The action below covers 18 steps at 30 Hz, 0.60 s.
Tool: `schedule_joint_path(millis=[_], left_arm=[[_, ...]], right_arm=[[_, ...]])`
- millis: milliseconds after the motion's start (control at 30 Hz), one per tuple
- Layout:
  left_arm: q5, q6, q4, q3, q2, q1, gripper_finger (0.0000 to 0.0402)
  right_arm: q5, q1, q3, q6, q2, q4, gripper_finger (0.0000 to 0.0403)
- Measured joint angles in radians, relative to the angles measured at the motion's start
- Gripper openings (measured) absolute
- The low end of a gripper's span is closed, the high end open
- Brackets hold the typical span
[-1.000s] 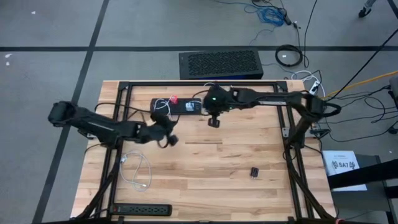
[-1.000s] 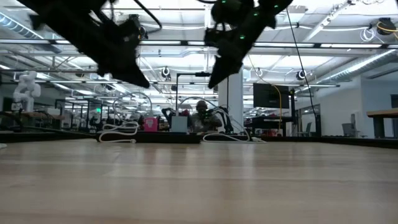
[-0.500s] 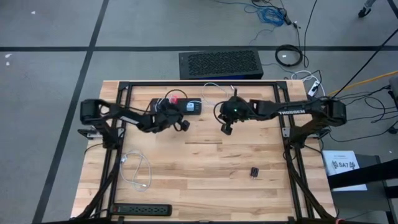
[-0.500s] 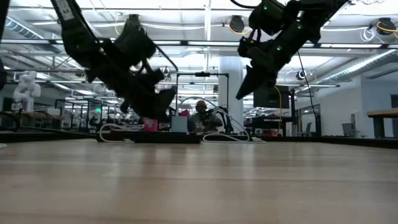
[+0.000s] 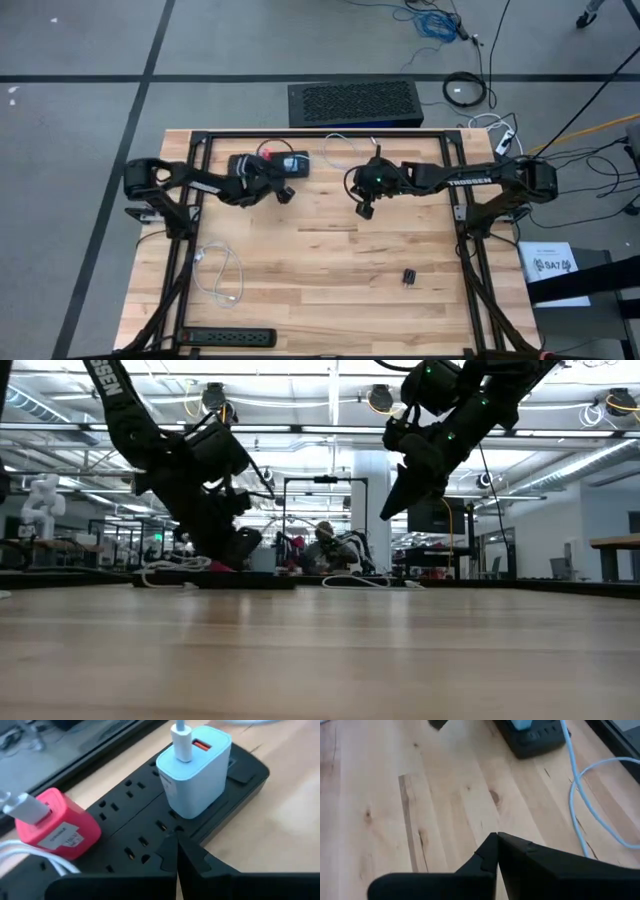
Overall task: Insert USB
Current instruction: Move the center black outlet extension to the top left of the table
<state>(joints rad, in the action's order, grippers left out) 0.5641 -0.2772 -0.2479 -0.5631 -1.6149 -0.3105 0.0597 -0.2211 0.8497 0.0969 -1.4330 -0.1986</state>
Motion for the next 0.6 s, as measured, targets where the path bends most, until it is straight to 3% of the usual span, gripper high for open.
schedule_joint_path(millis=[200, 300, 500, 600], left_arm=[[-0.019, 0.072, 0.196, 0.004, 0.115, -0.097, 0.0004], [-0.088, 0.100, 0.257, 0.005, 0.192, -0.123, 0.0004], [-0.264, 0.074, 0.324, 0.004, 0.412, -0.082, 0.0004], [-0.345, 0.074, 0.353, 0.003, 0.537, -0.024, 0.0004]], right_arm=[[-0.001, 0.000, 0.000, 0.004, 0.000, -0.036, 0.0000], [-0.002, 0.000, 0.000, 0.000, 0.012, -0.058, 0.0000], [-0.015, 0.018, 0.010, 0.077, 0.091, -0.175, 0.0000], [-0.080, 0.049, 0.010, 0.177, 0.138, -0.280, 0.0000]])
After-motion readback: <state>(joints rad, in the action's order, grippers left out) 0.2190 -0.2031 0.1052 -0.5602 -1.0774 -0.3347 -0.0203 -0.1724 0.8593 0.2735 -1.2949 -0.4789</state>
